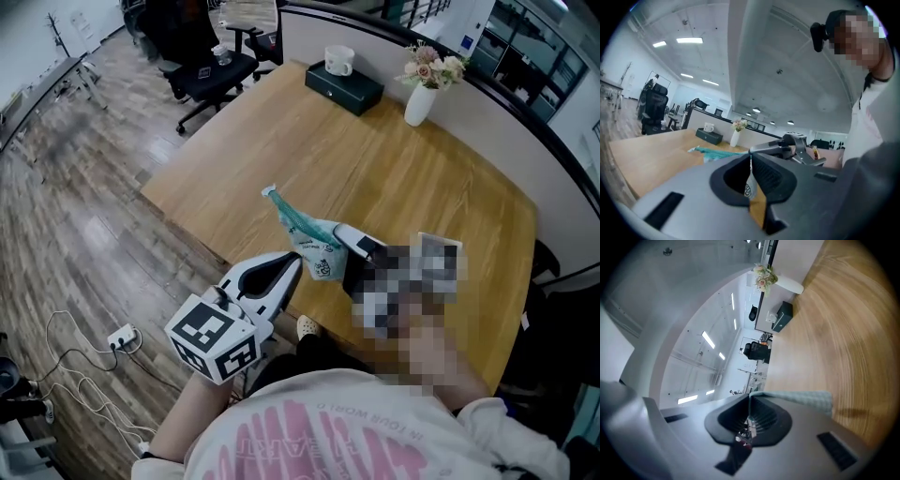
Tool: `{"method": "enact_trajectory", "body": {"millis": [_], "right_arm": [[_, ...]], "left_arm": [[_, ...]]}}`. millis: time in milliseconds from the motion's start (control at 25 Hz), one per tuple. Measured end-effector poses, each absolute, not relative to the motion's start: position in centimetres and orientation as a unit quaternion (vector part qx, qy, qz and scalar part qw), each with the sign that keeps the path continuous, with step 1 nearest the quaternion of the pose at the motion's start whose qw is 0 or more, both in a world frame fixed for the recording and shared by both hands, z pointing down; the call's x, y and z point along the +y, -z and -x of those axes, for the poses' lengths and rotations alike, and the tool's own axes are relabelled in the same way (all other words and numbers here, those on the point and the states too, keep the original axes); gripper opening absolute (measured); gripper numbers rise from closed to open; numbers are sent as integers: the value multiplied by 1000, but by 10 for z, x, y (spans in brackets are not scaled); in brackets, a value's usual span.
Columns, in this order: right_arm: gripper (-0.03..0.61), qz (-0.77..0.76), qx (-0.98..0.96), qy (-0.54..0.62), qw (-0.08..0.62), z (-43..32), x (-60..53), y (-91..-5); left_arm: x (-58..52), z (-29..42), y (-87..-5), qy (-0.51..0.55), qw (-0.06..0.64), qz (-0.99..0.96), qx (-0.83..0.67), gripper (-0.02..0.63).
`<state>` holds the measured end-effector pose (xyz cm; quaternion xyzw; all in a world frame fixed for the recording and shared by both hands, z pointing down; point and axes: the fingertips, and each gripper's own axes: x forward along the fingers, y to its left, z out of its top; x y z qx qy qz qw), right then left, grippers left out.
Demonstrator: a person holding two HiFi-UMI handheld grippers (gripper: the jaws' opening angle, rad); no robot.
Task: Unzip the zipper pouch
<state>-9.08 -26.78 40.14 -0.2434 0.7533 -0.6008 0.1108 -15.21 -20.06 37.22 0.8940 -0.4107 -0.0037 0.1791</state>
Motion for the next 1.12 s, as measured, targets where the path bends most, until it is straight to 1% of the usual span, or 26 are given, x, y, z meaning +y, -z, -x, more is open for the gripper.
{"method": "enact_trajectory", "body": {"millis": [120,240,440,640,720,800,1120], "right_arm": [[6,213,767,593,117,102,-249,-378],[6,194,786,576,119,109,-236,-355],[6,189,810,541,125,117,-225,-328],[6,180,818,531,128,121,-212,-313],[6,179,820,528,127,121,-206,-309],[6,179,823,524,126,119,-202,-307],[6,188,846,485,115,115,-183,-299]], "left_arm": [[-189,141,-363,-33,139,-904,-404,33],[-183,133,-357,-68,88,-904,-414,85],[-180,133,-340,-62,49,-892,-445,78],[-172,130,-331,-73,18,-884,-462,92],[-170,132,-327,-74,10,-878,-473,70],[-166,133,-326,-77,4,-873,-482,15],[-145,127,-320,-66,18,-879,-471,5]]}}
